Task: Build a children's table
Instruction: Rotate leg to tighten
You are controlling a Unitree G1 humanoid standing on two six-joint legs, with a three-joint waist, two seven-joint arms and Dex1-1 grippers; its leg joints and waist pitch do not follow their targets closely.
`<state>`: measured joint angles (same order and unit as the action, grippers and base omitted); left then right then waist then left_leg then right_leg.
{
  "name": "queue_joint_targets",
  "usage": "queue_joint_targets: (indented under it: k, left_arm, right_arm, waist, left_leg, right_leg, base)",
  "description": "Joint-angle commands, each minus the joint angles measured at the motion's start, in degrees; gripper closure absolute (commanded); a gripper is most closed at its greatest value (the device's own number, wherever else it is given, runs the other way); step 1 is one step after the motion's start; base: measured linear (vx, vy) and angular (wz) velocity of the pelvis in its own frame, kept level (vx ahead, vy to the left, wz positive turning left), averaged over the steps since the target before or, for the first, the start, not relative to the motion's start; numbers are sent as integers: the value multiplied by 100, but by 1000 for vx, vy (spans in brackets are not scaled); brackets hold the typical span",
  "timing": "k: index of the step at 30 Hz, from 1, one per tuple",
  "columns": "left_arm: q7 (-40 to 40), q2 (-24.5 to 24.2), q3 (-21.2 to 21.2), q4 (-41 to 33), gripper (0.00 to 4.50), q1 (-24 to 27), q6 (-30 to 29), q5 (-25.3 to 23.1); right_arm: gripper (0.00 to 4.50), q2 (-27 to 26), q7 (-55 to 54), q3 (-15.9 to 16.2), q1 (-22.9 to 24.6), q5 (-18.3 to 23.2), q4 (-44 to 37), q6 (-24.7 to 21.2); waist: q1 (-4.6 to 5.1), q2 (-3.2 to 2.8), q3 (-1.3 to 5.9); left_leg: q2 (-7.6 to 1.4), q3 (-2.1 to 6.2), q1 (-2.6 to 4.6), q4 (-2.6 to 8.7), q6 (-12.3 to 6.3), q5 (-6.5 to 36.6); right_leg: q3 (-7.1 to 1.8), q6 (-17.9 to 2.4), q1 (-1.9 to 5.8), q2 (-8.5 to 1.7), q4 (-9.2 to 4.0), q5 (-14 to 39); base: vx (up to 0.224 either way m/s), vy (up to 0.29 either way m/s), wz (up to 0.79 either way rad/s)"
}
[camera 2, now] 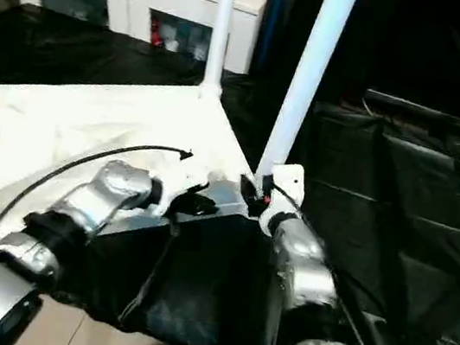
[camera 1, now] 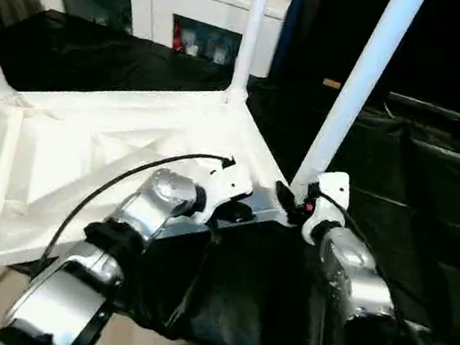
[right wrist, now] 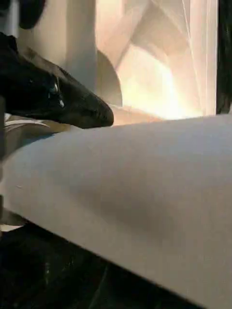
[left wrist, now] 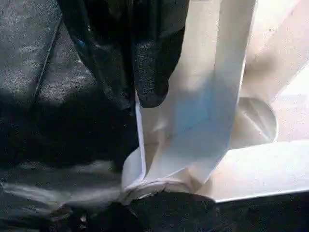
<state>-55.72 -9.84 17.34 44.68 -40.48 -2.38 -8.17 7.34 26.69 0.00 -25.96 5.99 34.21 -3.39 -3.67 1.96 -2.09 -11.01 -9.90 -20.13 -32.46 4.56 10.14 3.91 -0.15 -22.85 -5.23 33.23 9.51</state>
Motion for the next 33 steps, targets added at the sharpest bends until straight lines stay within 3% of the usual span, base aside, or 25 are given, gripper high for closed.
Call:
queue_joint_targets:
  k: [1, 2, 3, 4, 5, 8, 12, 13, 16, 21, 24, 30, 33]
  left_arm:
    - [-672, -84, 312, -239, 450, 171, 287, 117]
    - [-672, -84, 312, -239, 450, 171, 287, 117]
    - [-1011, -285, 314, -362, 450, 268, 416, 213]
    - [-1120, -340, 312, -394, 450, 293, 461, 247]
    - [-1226, -393, 303, -426, 450, 317, 469, 273]
    - [-1663, -644, 284, -556, 450, 398, 475, 382]
    - [-1955, -811, 263, -596, 450, 427, 556, 455]
    - [-2033, -882, 258, -588, 450, 422, 610, 456]
    - [-2232, -1047, 265, -584, 450, 394, 683, 496]
    - [-2430, -1161, 220, -495, 450, 293, 728, 520]
    - [-2443, -1187, 203, -423, 450, 240, 752, 506]
    - [-2366, -1152, 169, -345, 450, 213, 717, 538]
    - [-2214, -1071, 163, -329, 450, 221, 626, 526]
  right_arm:
    - [139, 191, 1084, 584, 165, 121, -288, -89]
    - [139, 191, 1084, 584, 165, 121, -288, -89]
    - [139, 527, 1708, 710, 290, 224, -513, -56]
    - [139, 624, 1888, 742, 323, 258, -577, -49]
    - [139, 723, 2104, 770, 356, 295, -642, -61]
    - [139, 1190, 3016, 953, 507, 432, -963, -95]
    - [139, 1477, 3726, 1046, 591, 571, -1226, -268]
    - [167, 1597, 3995, 1114, 611, 617, -1322, -337]
    - [193, 1839, 4498, 1307, 622, 680, -1479, -426]
    - [225, 2005, 4839, 1536, 702, 590, -1670, -393]
    - [248, 1968, 4824, 1548, 741, 581, -1695, -404]
    - [255, 1873, 4746, 1557, 808, 591, -1695, -423]
    - [255, 1781, 4598, 1505, 872, 654, -1690, -444]
  waist:
    - [-61, -9, 299]
    - [-78, -4, 309]
    - [-84, -15, 312]
    - [-101, 9, 326]
    - [-145, -6, 332]
    - [-183, -8, 324]
    - [-244, -12, 278]
    - [-249, -3, 275]
    - [-306, 8, 261]
    - [-337, 34, 265]
    - [-337, 14, 276]
    - [-338, 16, 278]
    - [-346, 2, 266]
  left_leg:
    - [-207, 51, -15, 431, -290, 1767]
    - [-203, 18, -8, 402, -379, 1533]
    - [-206, 10, 1, 394, -410, 1434]
    - [-199, 0, -33, 376, -509, 1205]
    - [-203, -7, -21, 358, -590, 981]
    - [-221, -16, -6, 347, -603, 866]
    - [-259, -32, 12, 380, -488, 1256]
    - [-258, -32, 17, 385, -457, 1322]
    - [-269, -33, 39, 398, -300, 1530]
    - [-266, -27, 27, 396, -224, 1468]
    - [-259, -25, 24, 393, -214, 1413]
    - [-250, -30, 20, 383, -207, 1402]
    - [-248, -23, 24, 393, -163, 1539]
  right_leg:
    - [-230, -1065, 265, -322, -394, 1485]
    - [-241, -1178, 260, -316, -362, 1104]
    - [-244, -1246, 253, -314, -341, 948]
    - [-238, -1321, 299, -307, -296, 654]
    - [-237, -1380, 306, -309, -269, 386]
    - [-228, -1503, 315, -293, -226, 209]
    - [-220, -1409, 290, -293, -284, 872]
    - [-217, -1381, 284, -297, -302, 1030]
    - [-237, -1193, 249, -313, -343, 1588]
    - [-240, -1099, 236, -318, -332, 1642]
    - [-235, -1124, 241, -314, -314, 1490]
    - [-232, -1160, 249, -309, -310, 1418]
    - [-236, -1090, 239, -313, -342, 1701]
  base:
    - [56, -22, 4]
    - [62, -31, 5]
    - [62, -31, 5]
    - [51, -31, 1]
    - [0, 0, 0]
    - [0, 0, 0]
    - [0, 0, 0]
    - [0, 0, 0]
    - [0, 0, 0]
    - [0, 0, 0]
    - [0, 0, 0]
    - [0, 0, 0]
    - [0, 0, 0]
